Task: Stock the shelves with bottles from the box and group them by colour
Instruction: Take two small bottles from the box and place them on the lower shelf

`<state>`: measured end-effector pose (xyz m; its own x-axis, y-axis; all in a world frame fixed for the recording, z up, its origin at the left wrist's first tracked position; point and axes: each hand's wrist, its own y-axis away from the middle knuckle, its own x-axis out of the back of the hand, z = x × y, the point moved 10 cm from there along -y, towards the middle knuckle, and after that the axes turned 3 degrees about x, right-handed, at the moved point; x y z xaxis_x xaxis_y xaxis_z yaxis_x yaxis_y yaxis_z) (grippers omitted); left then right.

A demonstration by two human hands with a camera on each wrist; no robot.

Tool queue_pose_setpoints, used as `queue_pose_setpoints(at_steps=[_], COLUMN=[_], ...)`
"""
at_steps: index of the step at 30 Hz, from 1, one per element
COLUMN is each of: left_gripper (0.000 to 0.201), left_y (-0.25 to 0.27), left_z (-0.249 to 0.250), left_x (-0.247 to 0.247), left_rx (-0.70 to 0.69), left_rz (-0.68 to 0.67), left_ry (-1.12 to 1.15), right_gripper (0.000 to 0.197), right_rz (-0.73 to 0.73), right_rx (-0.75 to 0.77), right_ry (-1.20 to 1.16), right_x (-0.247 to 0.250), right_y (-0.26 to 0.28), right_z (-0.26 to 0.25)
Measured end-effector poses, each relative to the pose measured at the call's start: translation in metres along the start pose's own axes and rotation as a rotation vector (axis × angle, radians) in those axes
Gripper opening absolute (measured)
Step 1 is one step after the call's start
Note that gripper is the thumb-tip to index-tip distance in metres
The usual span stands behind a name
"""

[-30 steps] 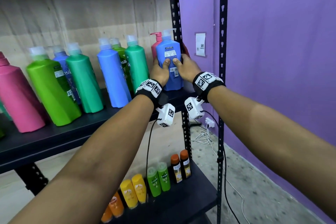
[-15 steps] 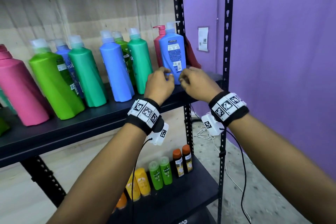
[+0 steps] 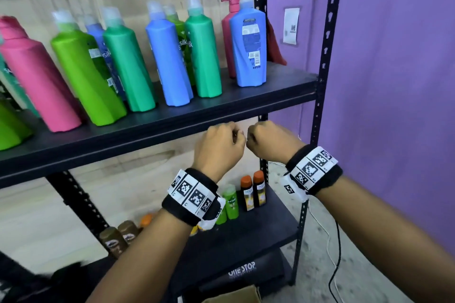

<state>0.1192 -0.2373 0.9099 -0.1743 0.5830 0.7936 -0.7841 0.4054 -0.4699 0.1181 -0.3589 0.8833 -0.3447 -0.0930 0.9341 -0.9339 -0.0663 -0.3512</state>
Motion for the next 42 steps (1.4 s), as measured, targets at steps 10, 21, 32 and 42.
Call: queue_pose_setpoints(at_steps=[10,21,32,42], left_gripper=[0.029,0.04,0.046,0.05], left_y=[0.092,0.239,0.37,0.438], left_z=[-0.123,-0.241,-0.288,-0.349], left_x=[-0.099,-0.176,-0.222,-0.252], left_rx=[0.284,0.554,0.843,1.03], left_rz=[-0.317,-0.702,-0.959,-0.996], left_ry=[-0.194,-0.275,-0.302,-0.212], right_gripper=[0.03,0.033,0.027,0.038], right_rz=[-0.42,-0.823,-1.094,-1.311], right_rx=[0.039,0.117,0.109,0.066], right_ry=[-0.094,-0.222,-0.244,-0.284], right_x=[-0.136,-0.277,-0.378,-0.468], right_y=[0.039,0.127,0.222,0.274], right_z=[-0.048,-0.115,-0.123,-0.164])
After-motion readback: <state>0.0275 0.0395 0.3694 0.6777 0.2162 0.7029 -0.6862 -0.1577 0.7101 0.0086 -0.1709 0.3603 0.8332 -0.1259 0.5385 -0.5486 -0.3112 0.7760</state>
